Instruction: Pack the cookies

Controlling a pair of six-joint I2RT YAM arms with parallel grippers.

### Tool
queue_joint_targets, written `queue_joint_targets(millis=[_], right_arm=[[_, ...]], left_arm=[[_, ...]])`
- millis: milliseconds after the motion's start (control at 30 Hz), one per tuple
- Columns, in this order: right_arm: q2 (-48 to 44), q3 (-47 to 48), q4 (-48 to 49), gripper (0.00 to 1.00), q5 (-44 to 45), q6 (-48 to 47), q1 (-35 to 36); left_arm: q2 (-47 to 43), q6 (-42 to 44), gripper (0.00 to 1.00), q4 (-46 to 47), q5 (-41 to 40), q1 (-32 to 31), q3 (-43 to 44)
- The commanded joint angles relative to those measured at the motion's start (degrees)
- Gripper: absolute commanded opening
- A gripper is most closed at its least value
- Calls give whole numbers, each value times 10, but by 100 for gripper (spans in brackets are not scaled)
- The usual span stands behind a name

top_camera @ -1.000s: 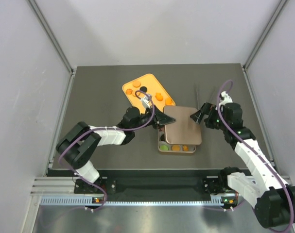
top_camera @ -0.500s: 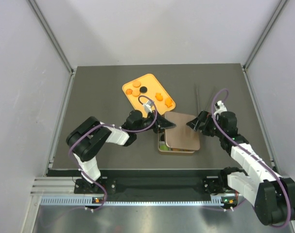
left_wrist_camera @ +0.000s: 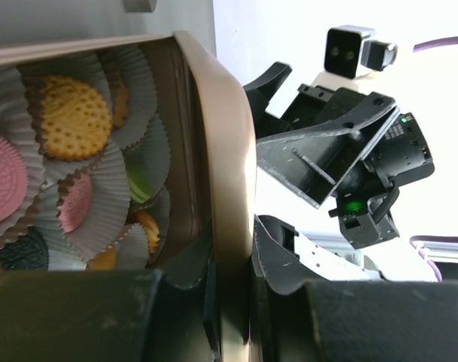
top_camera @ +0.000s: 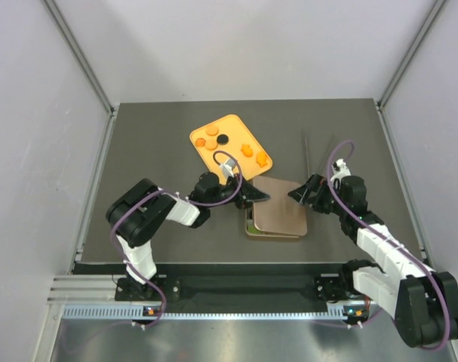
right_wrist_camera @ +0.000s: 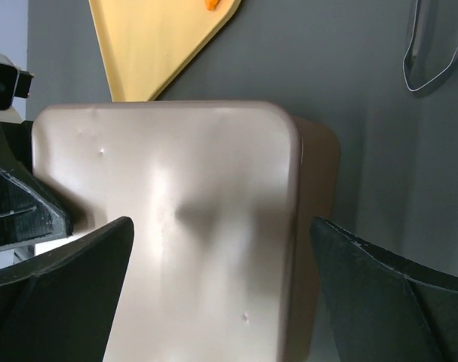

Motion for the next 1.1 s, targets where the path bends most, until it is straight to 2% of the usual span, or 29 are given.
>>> queue_joint_targets(millis=[0, 133, 333, 500, 600, 633, 667, 1067], right_arm=[[7, -7, 42, 100, -8, -1, 6], [8, -17, 49, 100, -10, 1, 6], [11, -29, 56, 99, -13, -1, 6], [11, -30, 56, 98, -12, -2, 6], [12, -32, 56, 96, -11, -2, 7], [11, -33, 56, 96, -11, -2, 7], [13, -35, 56, 96, -9, -2, 6], [14, -31, 50, 93, -6, -1, 6]], left_arm=[[8, 1, 12, 56, 3, 8, -2], [16, -5, 20, 58, 0, 13, -4], [24, -8, 25, 65, -4, 20, -6], [27, -8, 33, 66, -1, 27, -5], [20, -5, 41, 62, -4, 33, -12], [18, -2, 50, 61, -3, 37, -13], [14, 1, 53, 56, -2, 39, -14], [-30, 19, 55, 12, 5, 71, -43]])
